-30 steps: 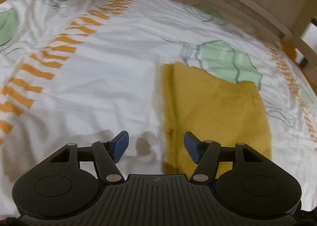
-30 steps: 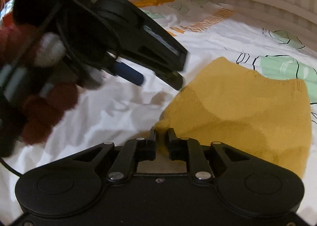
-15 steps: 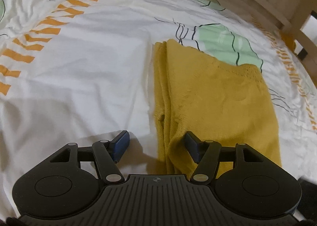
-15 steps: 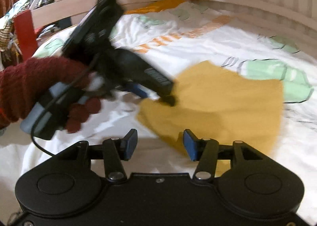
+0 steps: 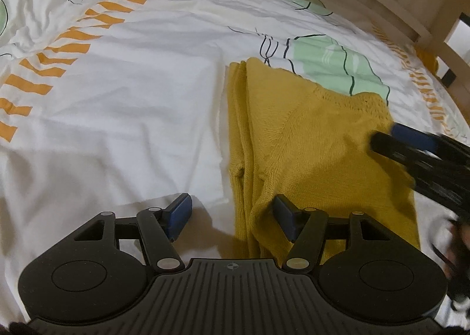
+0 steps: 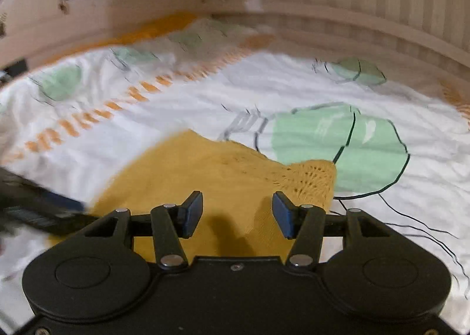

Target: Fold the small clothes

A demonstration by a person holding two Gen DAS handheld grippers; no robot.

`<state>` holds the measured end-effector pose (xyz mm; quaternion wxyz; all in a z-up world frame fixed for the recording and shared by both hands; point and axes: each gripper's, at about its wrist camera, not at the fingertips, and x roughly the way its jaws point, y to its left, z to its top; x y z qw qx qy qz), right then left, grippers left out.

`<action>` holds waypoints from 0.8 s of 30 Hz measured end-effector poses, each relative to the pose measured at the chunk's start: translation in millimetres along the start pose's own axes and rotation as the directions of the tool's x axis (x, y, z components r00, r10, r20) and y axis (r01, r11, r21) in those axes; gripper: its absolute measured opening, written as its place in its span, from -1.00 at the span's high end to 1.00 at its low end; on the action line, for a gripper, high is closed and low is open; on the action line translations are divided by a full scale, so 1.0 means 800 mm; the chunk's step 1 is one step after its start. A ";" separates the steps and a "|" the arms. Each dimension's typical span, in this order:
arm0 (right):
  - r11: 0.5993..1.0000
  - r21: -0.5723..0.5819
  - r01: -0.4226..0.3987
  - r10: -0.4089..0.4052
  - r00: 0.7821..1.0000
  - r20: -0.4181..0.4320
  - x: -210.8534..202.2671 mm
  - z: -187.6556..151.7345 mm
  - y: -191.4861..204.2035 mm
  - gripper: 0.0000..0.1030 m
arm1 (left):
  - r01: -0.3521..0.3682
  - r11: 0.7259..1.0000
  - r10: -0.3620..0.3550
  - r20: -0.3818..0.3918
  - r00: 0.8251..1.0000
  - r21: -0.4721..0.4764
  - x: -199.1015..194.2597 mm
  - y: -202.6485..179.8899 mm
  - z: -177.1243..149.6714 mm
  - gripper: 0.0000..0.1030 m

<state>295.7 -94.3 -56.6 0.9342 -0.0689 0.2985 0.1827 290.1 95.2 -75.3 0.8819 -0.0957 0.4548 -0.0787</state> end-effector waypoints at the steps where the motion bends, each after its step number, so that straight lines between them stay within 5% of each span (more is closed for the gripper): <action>1: 1.000 -0.008 0.010 -0.010 1.000 -0.029 0.015 -0.004 0.002 -0.16 | 0.000 1.000 0.000 -0.001 1.000 0.000 0.000 0.000 0.000 -0.19; 8: 1.000 -0.008 -0.015 0.014 0.999 -0.046 0.026 -0.008 -0.001 -0.23 | 0.012 1.000 -0.012 -0.007 1.000 -0.021 -0.001 0.001 0.000 -0.19; 15: 0.989 0.143 -0.030 0.022 0.998 0.057 -0.026 -0.010 -0.049 -0.71 | 0.072 0.996 -0.073 -0.035 0.997 -0.049 -0.008 -0.003 -0.007 -0.19; 20: 0.950 0.309 -0.051 0.043 0.999 0.033 -0.027 -0.023 -0.097 -0.79 | 0.150 0.986 -0.155 -0.062 0.986 -0.078 -0.010 -0.008 -0.013 -0.20; 24: 0.890 0.435 -0.140 0.146 0.989 0.019 -0.008 -0.038 -0.124 -0.80 | 0.201 0.976 -0.207 -0.072 0.976 -0.089 0.000 -0.014 -0.011 -0.20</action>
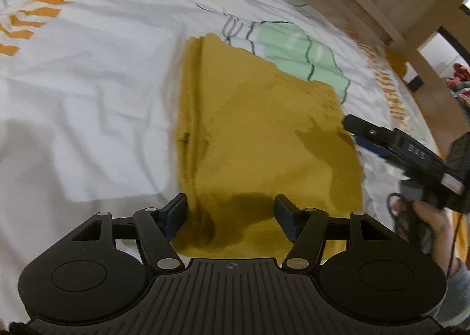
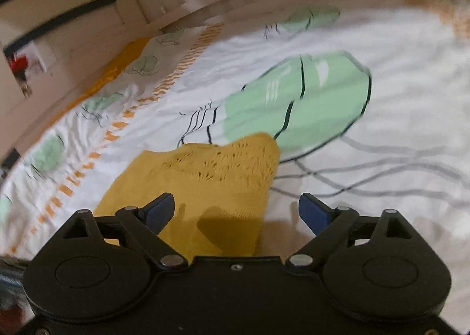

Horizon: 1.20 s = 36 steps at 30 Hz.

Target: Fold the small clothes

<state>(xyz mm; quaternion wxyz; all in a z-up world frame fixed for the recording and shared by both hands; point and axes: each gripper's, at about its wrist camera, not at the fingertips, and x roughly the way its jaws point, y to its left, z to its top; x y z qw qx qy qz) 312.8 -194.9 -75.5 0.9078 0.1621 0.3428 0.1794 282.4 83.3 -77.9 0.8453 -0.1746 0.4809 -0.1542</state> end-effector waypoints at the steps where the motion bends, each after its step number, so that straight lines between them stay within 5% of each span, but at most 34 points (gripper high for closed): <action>1: 0.999 0.035 -0.030 0.031 0.999 -0.013 0.006 0.000 -0.006 -0.80 | 0.011 1.000 -0.011 0.000 1.000 -0.005 0.004 0.000 0.001 -0.20; 8: 0.967 0.171 -0.190 0.201 0.978 -0.055 0.061 0.004 -0.011 -0.89 | 0.133 0.990 -0.134 -0.006 0.991 -0.054 0.030 0.000 0.011 -0.20; 15: 0.963 0.165 -0.215 0.230 0.970 -0.080 0.086 0.019 0.003 -1.00 | 0.177 0.984 -0.177 -0.001 0.984 -0.035 0.041 -0.006 0.012 -0.20; 16: 0.961 0.172 -0.219 0.235 0.969 -0.079 0.086 0.019 0.002 -0.97 | 0.178 0.983 -0.178 0.002 0.984 -0.036 0.040 -0.005 0.010 -0.11; 17: 0.958 0.180 -0.222 0.238 0.969 -0.072 0.084 0.017 0.000 -0.89 | 0.172 0.984 -0.172 0.005 0.985 -0.044 0.039 -0.003 0.010 0.20; 19: 0.964 0.197 -0.179 0.196 0.978 -0.071 0.077 0.014 -0.006 0.14 | 0.187 0.979 -0.188 -0.005 0.982 -0.079 0.040 0.003 0.012 0.65; 24: 0.951 0.279 -0.135 0.162 0.984 -0.078 0.050 0.011 -0.009 0.16 | 0.261 0.957 -0.263 -0.006 0.965 -0.126 0.028 0.001 0.003 0.72; 27: 0.951 0.280 -0.130 0.158 0.984 -0.083 0.017 0.008 0.006 0.16 | 0.342 0.927 -0.348 -0.008 0.938 -0.153 0.007 -0.007 -0.014 0.74; 36: 0.962 0.268 -0.047 0.098 0.979 -0.180 -0.113 -0.077 0.040 0.17 | 0.399 0.904 -0.418 -0.118 0.901 -0.156 -0.053 -0.044 -0.125 0.74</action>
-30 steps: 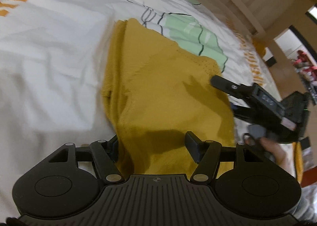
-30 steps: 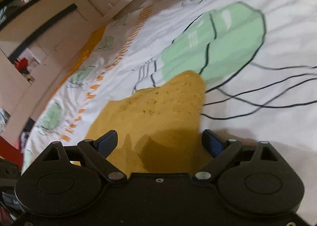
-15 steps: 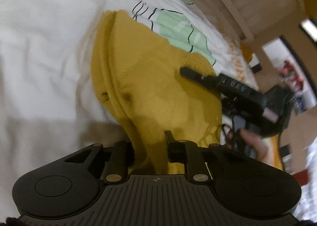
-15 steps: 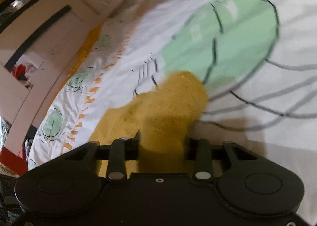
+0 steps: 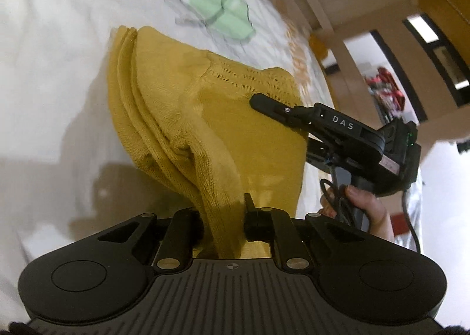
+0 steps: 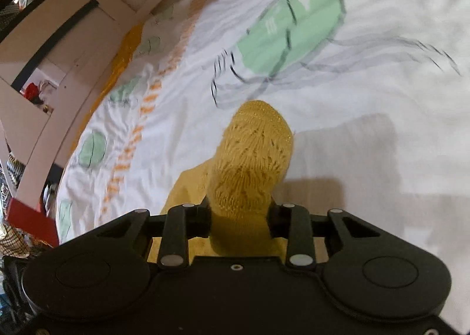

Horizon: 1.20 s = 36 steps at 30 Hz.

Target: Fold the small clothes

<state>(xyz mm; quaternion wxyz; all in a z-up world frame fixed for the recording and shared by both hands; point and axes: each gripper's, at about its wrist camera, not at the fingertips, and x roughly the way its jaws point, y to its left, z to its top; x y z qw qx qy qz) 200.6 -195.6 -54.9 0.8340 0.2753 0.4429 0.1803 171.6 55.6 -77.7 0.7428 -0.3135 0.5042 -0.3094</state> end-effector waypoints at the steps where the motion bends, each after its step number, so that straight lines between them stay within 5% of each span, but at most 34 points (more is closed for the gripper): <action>1: 1.000 0.009 0.003 -0.003 1.000 -0.008 -0.010 -0.012 -0.001 0.17 | -0.004 1.000 0.004 -0.013 1.000 0.004 -0.002 -0.003 -0.017 0.74; 7: 0.996 -0.038 0.075 -0.074 0.997 0.014 -0.047 -0.065 -0.009 0.10 | -0.088 0.996 0.089 -0.050 0.995 0.022 -0.001 0.000 -0.071 0.73; 10: 0.981 -0.105 0.165 -0.156 0.984 0.082 -0.052 -0.080 -0.006 0.05 | -0.186 0.982 0.187 -0.019 0.982 0.046 -0.004 0.006 -0.083 0.70; 15: 0.971 -0.106 0.215 -0.194 0.964 0.184 -0.063 -0.084 -0.014 0.00 | -0.229 0.972 0.228 0.027 0.973 0.050 -0.016 0.010 -0.093 0.62; 19: 0.959 -0.091 0.268 -0.236 0.934 0.268 -0.079 -0.087 -0.014 0.00 | -0.315 0.941 0.309 0.069 0.949 0.121 -0.031 -0.006 -0.113 0.58; 24: 0.942 -0.159 0.297 -0.226 0.907 0.356 -0.113 -0.111 0.005 0.00 | -0.431 0.873 0.385 0.222 0.896 0.227 -0.073 -0.036 -0.143 0.59; 28: 0.923 -0.241 0.299 -0.195 0.906 0.376 -0.124 -0.134 0.021 0.00 | -0.504 0.800 0.380 0.375 0.846 0.326 -0.092 -0.073 -0.149 0.59; 30: 0.915 -0.277 0.294 -0.178 0.910 0.375 -0.123 -0.145 0.030 0.00 | -0.510 0.782 0.362 0.405 0.839 0.357 -0.086 -0.088 -0.143 0.59; 36: 0.895 -0.361 0.263 -0.133 0.928 0.347 -0.105 -0.163 0.049 0.00 | -0.499 0.790 0.335 0.433 0.837 0.355 -0.043 -0.106 -0.106 0.59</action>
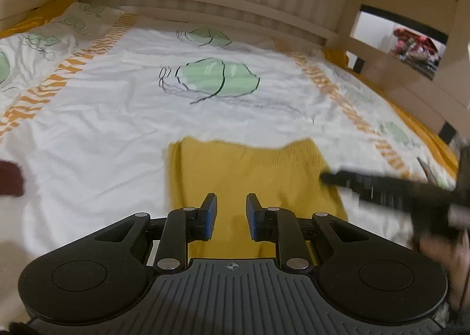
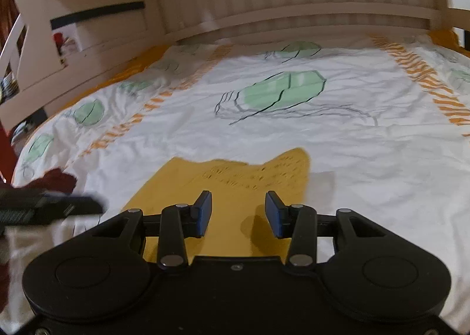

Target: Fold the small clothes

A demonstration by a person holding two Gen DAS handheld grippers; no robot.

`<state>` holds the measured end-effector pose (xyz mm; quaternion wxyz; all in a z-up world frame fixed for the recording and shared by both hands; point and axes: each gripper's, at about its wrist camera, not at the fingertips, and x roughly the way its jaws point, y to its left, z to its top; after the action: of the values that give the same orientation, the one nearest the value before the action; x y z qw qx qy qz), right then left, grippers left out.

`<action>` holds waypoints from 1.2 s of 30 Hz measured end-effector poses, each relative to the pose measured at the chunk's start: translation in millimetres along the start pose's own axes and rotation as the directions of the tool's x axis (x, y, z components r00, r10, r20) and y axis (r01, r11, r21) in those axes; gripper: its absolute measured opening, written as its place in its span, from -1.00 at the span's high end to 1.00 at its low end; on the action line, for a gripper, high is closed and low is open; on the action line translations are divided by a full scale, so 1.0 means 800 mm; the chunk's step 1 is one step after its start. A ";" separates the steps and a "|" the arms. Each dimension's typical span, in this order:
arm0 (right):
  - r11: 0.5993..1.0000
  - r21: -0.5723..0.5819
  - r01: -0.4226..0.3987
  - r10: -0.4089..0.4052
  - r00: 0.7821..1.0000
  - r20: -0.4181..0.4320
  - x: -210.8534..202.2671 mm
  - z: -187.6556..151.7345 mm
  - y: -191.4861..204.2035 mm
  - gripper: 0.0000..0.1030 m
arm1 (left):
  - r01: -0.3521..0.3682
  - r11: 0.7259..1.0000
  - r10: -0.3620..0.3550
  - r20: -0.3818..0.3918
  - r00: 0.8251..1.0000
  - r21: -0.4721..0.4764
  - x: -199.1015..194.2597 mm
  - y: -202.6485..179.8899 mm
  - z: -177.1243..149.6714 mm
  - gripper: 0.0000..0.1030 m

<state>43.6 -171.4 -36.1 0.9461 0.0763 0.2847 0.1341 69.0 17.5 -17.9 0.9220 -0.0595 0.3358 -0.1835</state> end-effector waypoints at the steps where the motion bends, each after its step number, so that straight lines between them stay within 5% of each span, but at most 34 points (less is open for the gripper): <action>1: 1.000 -0.001 -0.003 0.003 1.000 -0.008 0.005 -0.001 0.001 0.00 | -0.006 1.000 0.006 0.002 1.000 -0.009 0.012 -0.003 0.006 0.59; 7: 1.000 0.018 0.007 -0.007 1.000 -0.023 0.029 0.002 -0.010 0.03 | -0.067 0.998 0.067 0.015 0.998 -0.018 0.061 0.003 0.021 0.59; 12: 0.997 0.049 0.051 -0.047 0.996 -0.078 0.059 -0.005 -0.032 0.06 | -0.201 0.979 0.199 -0.078 0.977 -0.020 0.109 0.029 0.010 0.54; 20: 0.999 0.035 0.036 -0.034 0.998 -0.057 0.057 -0.011 -0.031 0.02 | -0.183 0.983 0.183 -0.041 0.982 -0.002 0.099 0.032 -0.001 0.53; 22: 0.999 0.037 0.017 -0.015 0.999 -0.050 0.053 -0.009 -0.031 -0.20 | -0.181 0.983 0.181 -0.042 0.983 -0.010 0.096 0.032 0.002 0.51; 23: 0.999 0.036 0.004 -0.003 0.999 -0.044 0.051 -0.008 -0.030 -0.31 | -0.182 0.983 0.181 -0.043 0.982 -0.013 0.094 0.032 0.004 0.41; 25: 1.000 0.012 0.004 -0.004 0.999 -0.033 0.044 -0.006 -0.021 -0.88 | -0.186 0.982 0.185 -0.049 0.981 -0.013 0.088 0.029 0.006 0.19; 26: 1.000 -0.009 0.022 -0.022 0.999 -0.028 0.039 -0.006 -0.014 -0.97 | -0.186 0.982 0.185 -0.051 0.981 -0.013 0.085 0.029 0.005 0.09; 29: 0.998 -0.044 0.041 -0.041 0.999 -0.011 0.024 -0.006 0.000 -0.99 | -0.190 0.982 0.189 -0.050 0.981 -0.012 0.068 0.024 0.001 -0.35; 36: 0.991 0.023 0.129 -0.129 0.991 -0.017 -0.019 -0.017 0.004 -0.99 | -0.278 0.960 0.278 0.006 0.960 0.018 0.010 0.000 -0.021 -0.76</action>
<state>23.1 -171.6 -38.5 0.9496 0.0680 0.2981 0.0698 63.7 14.7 -35.3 0.9397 -0.0034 0.3375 -0.0551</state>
